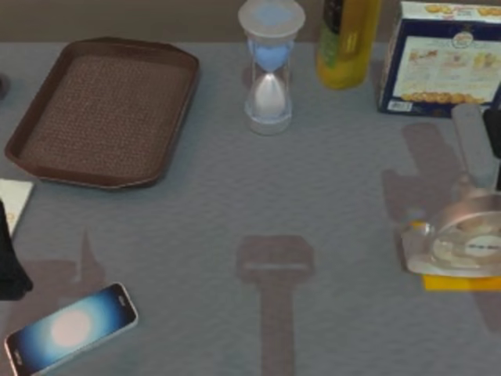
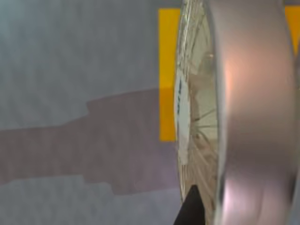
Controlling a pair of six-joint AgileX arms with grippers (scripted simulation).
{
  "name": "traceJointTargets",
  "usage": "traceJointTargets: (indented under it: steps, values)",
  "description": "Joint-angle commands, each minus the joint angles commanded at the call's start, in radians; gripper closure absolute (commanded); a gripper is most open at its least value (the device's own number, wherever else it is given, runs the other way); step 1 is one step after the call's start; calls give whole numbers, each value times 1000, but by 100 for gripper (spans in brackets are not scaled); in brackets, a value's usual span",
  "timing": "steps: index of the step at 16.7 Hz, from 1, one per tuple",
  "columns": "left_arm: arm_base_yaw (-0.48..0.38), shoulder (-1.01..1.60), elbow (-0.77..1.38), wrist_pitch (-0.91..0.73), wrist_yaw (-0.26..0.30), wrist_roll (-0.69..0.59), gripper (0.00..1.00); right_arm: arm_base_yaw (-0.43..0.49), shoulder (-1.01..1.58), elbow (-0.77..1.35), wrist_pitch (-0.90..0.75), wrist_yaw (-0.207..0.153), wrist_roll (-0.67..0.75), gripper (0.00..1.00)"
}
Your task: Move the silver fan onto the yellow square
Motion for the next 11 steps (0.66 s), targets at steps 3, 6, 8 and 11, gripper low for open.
traceJointTargets:
  steps: [3,6,8,11]
  values:
    - [0,0,0,0,0,0,0,0,0,0,0,0,0,17]
    - [0,0,0,0,0,0,0,0,0,0,0,0,0,0]
    - [0,0,0,0,0,0,0,0,0,0,0,0,0,0]
    - [0,0,0,0,0,0,0,0,0,0,0,0,0,0]
